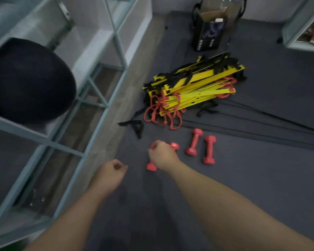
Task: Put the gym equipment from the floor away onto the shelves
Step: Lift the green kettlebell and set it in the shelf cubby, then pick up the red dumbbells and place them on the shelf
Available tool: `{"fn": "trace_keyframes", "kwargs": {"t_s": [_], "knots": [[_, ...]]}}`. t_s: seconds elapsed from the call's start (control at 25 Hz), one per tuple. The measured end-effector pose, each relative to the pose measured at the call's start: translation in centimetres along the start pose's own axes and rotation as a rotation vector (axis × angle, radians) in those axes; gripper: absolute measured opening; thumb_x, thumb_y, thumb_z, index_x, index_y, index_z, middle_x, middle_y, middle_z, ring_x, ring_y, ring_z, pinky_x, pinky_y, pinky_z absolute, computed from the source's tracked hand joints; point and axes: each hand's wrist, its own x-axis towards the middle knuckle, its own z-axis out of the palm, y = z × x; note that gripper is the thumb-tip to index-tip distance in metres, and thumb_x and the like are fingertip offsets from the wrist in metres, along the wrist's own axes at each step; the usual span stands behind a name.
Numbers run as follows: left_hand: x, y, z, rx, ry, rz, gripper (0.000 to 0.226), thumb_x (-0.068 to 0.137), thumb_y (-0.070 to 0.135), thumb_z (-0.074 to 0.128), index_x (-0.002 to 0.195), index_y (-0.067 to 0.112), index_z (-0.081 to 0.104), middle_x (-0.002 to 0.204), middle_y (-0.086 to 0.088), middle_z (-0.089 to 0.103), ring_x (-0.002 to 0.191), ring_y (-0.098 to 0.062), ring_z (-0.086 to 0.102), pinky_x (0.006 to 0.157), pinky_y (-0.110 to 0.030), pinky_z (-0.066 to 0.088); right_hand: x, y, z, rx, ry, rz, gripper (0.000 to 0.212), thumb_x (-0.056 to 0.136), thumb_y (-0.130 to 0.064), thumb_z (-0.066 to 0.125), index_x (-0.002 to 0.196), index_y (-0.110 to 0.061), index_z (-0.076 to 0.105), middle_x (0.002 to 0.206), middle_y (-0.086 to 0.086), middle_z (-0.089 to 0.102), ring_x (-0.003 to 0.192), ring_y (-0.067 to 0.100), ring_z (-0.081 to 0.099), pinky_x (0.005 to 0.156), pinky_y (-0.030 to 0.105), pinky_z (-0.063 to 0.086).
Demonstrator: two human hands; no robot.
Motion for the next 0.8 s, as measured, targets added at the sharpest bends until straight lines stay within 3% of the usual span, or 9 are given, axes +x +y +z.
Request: {"fn": "trace_keyframes", "kwargs": {"t_s": [0.16,0.32,0.44,0.52,0.6,0.68,0.8], "knots": [[7.3,3.5,7.8,-0.047,-0.018,-0.046,0.011,0.086,0.020,0.070,0.092,0.010,0.070,0.099,-0.010,0.073,0.097,-0.025,0.067,0.082,-0.030,0.048,6.8,7.2,-0.4,0.122,0.078,0.239,0.030,0.092,-0.022,0.053,0.109,0.001,0.064,0.119,0.024,0.068,0.114,0.040,0.062,0.088,0.036,0.048],[15.2,2.3,16.0,-0.025,-0.068,-0.115,0.014,0.088,0.022,0.067,0.081,0.013,0.059,0.104,-0.013,0.069,0.094,-0.031,0.065,0.069,-0.027,0.050,13.1,13.8,4.7,0.168,0.091,0.413,0.045,0.096,-0.034,0.052,0.117,0.004,0.064,0.126,0.027,0.064,0.115,0.040,0.062,0.089,0.038,0.049],[19.5,0.6,20.0,0.078,-0.048,-0.095,0.036,0.085,0.028,0.069,0.111,0.003,0.063,0.118,-0.021,0.067,0.109,-0.038,0.062,0.088,-0.038,0.051,16.0,15.5,7.7,0.200,0.074,0.471,0.055,0.092,-0.040,0.064,0.127,0.001,0.057,0.134,0.025,0.057,0.119,0.038,0.060,0.094,0.039,0.048],[21.6,-0.2,21.2,0.116,-0.034,-0.113,0.047,0.082,0.030,0.074,0.119,0.004,0.062,0.123,-0.022,0.064,0.115,-0.039,0.061,0.096,-0.040,0.049,17.5,16.1,9.0,0.226,0.107,0.492,0.060,0.091,-0.036,0.067,0.133,0.002,0.048,0.138,0.024,0.054,0.125,0.039,0.057,0.098,0.040,0.046],[22.7,-0.6,21.4,0.122,-0.046,-0.137,0.046,0.079,0.034,0.075,0.114,0.005,0.067,0.120,-0.021,0.067,0.111,-0.037,0.063,0.093,-0.038,0.051,18.0,16.1,9.8,0.252,0.168,0.502,0.055,0.094,-0.028,0.064,0.132,0.003,0.041,0.139,0.025,0.053,0.127,0.041,0.054,0.100,0.041,0.044],[22.9,-0.5,21.6,0.093,-0.066,-0.140,0.041,0.082,0.032,0.074,0.110,0.003,0.068,0.115,-0.021,0.070,0.107,-0.036,0.065,0.087,-0.037,0.051,17.7,16.2,10.0,0.267,0.203,0.511,0.050,0.095,-0.027,0.063,0.130,0.001,0.042,0.137,0.024,0.055,0.126,0.043,0.054,0.100,0.042,0.043],[21.7,-0.1,21.6,0.005,-0.062,-0.159,0.039,0.092,0.025,0.065,0.117,-0.004,0.060,0.124,-0.025,0.064,0.114,-0.038,0.061,0.088,-0.037,0.045,16.9,15.8,9.4,0.271,0.203,0.484,0.043,0.095,-0.028,0.064,0.126,0.000,0.052,0.131,0.023,0.060,0.122,0.041,0.057,0.096,0.039,0.045]]}}
